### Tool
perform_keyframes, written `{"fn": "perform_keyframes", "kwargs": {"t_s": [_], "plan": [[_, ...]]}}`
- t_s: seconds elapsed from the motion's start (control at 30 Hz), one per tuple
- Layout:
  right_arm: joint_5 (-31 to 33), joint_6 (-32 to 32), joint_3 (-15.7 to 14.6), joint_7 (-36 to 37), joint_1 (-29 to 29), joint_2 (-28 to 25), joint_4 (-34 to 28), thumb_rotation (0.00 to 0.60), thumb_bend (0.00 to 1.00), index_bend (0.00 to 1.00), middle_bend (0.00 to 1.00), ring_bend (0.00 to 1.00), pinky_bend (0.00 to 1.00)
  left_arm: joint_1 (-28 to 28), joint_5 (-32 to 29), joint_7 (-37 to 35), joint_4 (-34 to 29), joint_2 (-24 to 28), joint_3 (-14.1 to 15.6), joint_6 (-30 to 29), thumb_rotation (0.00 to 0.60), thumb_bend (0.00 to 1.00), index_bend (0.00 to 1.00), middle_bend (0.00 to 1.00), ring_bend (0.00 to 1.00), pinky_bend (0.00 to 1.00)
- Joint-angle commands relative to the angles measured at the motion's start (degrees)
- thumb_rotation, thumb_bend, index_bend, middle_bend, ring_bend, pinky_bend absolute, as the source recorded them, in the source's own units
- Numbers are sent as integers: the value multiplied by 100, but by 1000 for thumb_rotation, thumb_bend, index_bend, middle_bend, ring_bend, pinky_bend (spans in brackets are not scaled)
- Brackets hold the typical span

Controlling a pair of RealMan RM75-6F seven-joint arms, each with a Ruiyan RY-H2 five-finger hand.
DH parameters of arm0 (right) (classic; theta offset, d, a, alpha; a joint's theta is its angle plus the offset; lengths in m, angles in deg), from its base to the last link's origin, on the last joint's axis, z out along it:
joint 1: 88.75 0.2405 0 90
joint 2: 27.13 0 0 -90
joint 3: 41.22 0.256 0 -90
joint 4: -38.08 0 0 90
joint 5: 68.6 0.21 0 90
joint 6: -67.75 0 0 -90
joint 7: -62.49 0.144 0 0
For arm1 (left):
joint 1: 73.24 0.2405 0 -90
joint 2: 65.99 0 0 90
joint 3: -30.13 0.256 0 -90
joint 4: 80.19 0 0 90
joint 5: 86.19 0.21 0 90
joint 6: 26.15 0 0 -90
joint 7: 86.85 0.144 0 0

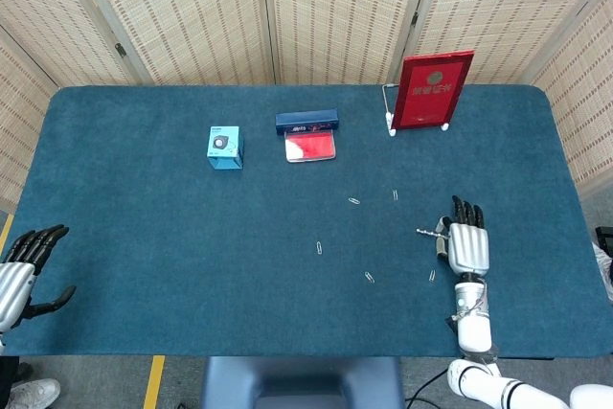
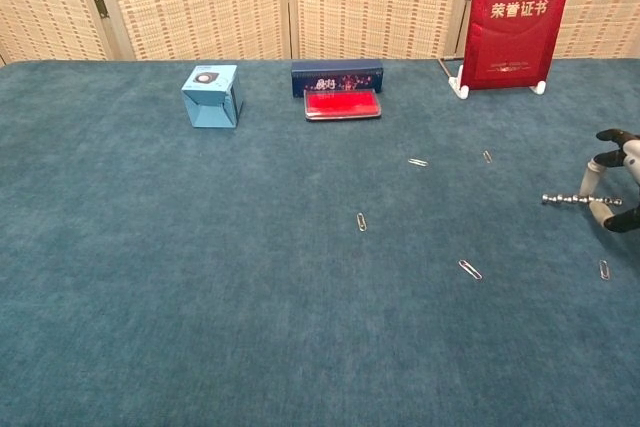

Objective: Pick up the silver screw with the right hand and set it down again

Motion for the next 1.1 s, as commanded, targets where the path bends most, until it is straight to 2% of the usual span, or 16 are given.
{"fn": "perform_keyframes", "kwargs": {"t_s": [0.03,0.63,0.9,1.1], "plan": [[-79,-101,34,73,-20,-18,-36,600,499,713,85,44,0,0,-1,1,-1,-2,-2,-2,600,358,0,104,99,45],[-313,-444,316,166,43,-287,-495,600,499,750,116,59,0,-16,-2,-28,18,-25,-4,17,600,358,0,104,97,46],[-180,-157,576,-22,421,-236,-435,600,499,753,122,65,0,-17,39,-76,22,-22,12,-2,600,358,0,104,97,47],[51,241,788,-166,825,-59,-68,600,499,753,127,72,0,-16,64,-148,41,-17,22,-16,600,358,0,104,97,47]]}}
